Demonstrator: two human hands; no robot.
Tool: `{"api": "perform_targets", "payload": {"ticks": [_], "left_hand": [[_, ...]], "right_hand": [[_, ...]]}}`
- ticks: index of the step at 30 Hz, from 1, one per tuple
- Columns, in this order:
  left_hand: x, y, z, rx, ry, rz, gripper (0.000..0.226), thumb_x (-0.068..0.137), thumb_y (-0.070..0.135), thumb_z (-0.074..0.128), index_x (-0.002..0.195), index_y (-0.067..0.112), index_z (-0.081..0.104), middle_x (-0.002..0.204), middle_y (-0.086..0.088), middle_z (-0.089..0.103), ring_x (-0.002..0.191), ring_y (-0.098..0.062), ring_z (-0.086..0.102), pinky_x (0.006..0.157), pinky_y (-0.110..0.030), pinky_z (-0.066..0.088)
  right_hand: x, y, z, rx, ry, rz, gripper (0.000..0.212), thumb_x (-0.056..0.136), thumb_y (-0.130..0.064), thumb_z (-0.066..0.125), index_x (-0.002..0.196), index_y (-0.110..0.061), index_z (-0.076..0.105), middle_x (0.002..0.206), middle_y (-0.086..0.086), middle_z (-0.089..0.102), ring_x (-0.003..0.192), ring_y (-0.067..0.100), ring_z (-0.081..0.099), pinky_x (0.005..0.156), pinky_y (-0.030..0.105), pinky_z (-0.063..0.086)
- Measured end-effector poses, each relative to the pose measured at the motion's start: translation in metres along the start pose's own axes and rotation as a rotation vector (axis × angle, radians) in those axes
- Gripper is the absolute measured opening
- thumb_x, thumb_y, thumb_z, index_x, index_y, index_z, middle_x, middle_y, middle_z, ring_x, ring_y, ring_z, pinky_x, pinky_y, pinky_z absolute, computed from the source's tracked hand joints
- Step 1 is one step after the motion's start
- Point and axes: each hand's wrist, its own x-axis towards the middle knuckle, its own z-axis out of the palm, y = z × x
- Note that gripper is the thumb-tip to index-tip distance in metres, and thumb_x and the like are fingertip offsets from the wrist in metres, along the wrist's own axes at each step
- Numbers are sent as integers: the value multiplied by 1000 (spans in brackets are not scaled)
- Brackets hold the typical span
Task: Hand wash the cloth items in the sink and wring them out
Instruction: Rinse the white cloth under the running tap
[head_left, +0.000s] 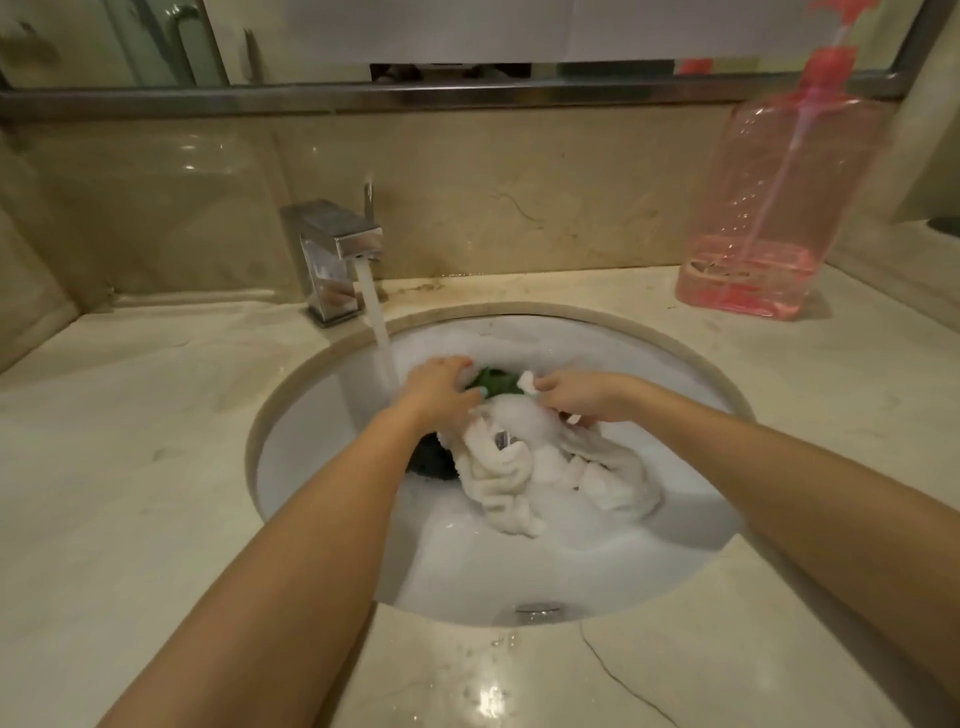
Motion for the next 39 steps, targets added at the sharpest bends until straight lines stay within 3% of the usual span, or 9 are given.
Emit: {"api": "perform_targets", "payload": {"ticks": [7, 11, 15, 20, 25, 28, 32, 34, 39], "left_hand": [[-13, -16, -9, 42, -382, -185, 81, 91, 54, 57, 155, 35, 11, 161, -2, 22, 144, -28, 28, 116, -41, 27], [-40, 0, -19, -68, -535, -248, 58, 94, 43, 59, 147, 34, 36, 153, -1, 31, 137, -28, 34, 104, -39, 34], [-53, 10, -22, -88, -453, -225, 48, 96, 29, 59, 141, 20, 46, 132, -3, 42, 113, -23, 42, 87, -33, 35], [-55, -4, -39, -294, -300, -240, 58, 85, 25, 73, 134, 27, 41, 129, -4, 43, 112, -26, 49, 83, -39, 48], [-56, -12, -51, -553, -152, -68, 41, 87, 2, 65, 123, 20, 59, 131, -4, 57, 115, -19, 55, 101, -34, 44], [-54, -15, -59, -719, 33, -48, 21, 90, 6, 62, 105, 18, 71, 115, -4, 65, 107, -19, 60, 89, -30, 49], [-48, -25, -60, -751, 251, -50, 12, 93, 15, 62, 102, 19, 71, 114, -3, 65, 98, -12, 60, 75, -23, 48], [-42, -28, -59, -757, 322, -81, 17, 96, 9, 58, 108, 15, 67, 118, -5, 65, 97, -12, 59, 76, -23, 46], [-33, -35, -48, -378, 2, -186, 46, 94, 18, 61, 138, 17, 48, 138, -6, 48, 117, -25, 52, 90, -30, 43]], "right_hand": [[-14, -4, 6, 62, -97, -57, 42, 98, -26, 50, 140, -24, 44, 140, 7, 48, 126, 27, 50, 105, 46, 45], [-16, -13, 14, -5, -103, 9, 61, 94, -45, 53, 147, -24, 30, 135, 4, 46, 116, 24, 53, 93, 37, 49], [-20, -25, 27, -137, -103, -52, 39, 99, -36, 47, 136, -25, 44, 120, -1, 53, 98, 21, 54, 69, 30, 47], [-28, -29, 11, 300, -57, -308, 18, 97, -24, 54, 83, -14, 50, 81, 3, 48, 70, 16, 47, 60, 30, 35], [-35, -63, 11, 556, 7, -403, 10, 98, -15, 52, 88, -14, 53, 85, 6, 57, 76, 20, 57, 64, 29, 44], [-36, -86, -1, 587, 146, -420, 13, 97, -17, 50, 84, -16, 50, 85, 4, 56, 79, 22, 58, 69, 33, 48], [-5, -88, -8, 198, 445, -238, 19, 95, -21, 50, 105, -9, 60, 97, 7, 58, 84, 23, 56, 73, 33, 46], [12, -70, 3, -19, 530, -124, 39, 95, -19, 52, 132, -8, 52, 125, 13, 54, 97, 26, 58, 70, 29, 43], [21, -50, 22, -55, 207, -209, 58, 97, -31, 56, 149, -23, 34, 150, 5, 40, 129, 25, 45, 100, 32, 41]]}}
